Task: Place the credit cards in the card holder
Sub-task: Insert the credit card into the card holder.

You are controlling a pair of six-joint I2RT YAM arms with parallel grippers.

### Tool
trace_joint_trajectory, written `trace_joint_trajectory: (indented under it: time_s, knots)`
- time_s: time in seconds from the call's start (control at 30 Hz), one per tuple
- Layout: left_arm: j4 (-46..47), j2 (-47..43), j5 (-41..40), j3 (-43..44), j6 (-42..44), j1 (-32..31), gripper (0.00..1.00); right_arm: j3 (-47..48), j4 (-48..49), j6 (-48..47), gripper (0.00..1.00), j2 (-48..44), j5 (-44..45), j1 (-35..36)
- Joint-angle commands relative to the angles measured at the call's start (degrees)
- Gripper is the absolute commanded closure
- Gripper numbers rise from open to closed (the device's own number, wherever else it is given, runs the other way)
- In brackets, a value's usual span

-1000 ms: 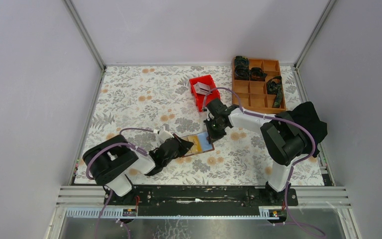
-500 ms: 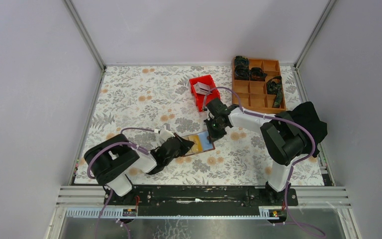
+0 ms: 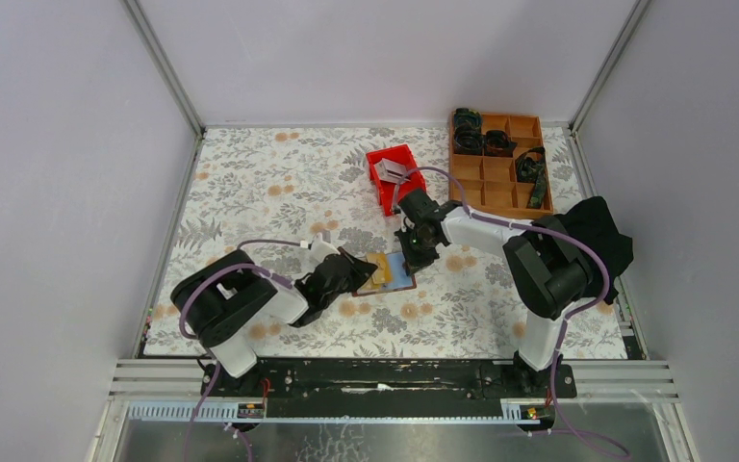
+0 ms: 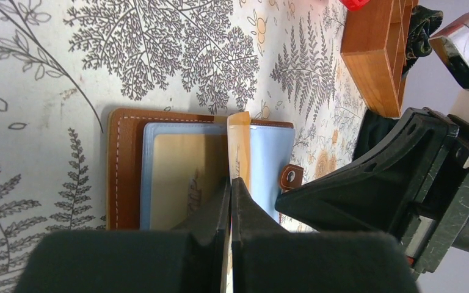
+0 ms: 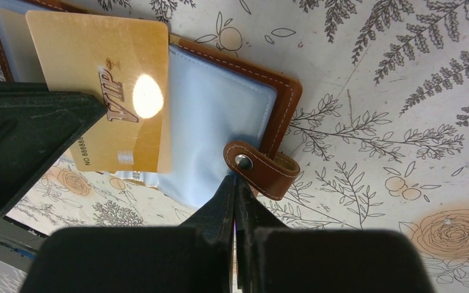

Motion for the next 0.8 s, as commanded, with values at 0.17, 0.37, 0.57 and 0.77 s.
trace_joint_trajectory:
  time_s: [0.17,0.37,0.57,0.77]
  knots:
    - [-3.68,3.71,5.78,0.27,7.18,2.42,1.00,-0.15,-1.04,-0.89,1.00,5.50,1.64,0.93]
    - [-0.47,5.70,9.16,-0.63,7.47,1.97,1.00,0.29,-0.79,-0.45,1.00,6.02,1.70,0.93]
    - [1.99,6.77,10.28,-2.71,6.38,0.42,1.00,1.04,-0.46,0.06,1.00,7.03,1.65,0.93]
    - [2.35,5.33,9.41,-5.43,5.54,-0.21,1.00,1.70,-0.30,0.45,1.00,7.65,2.06,0.93]
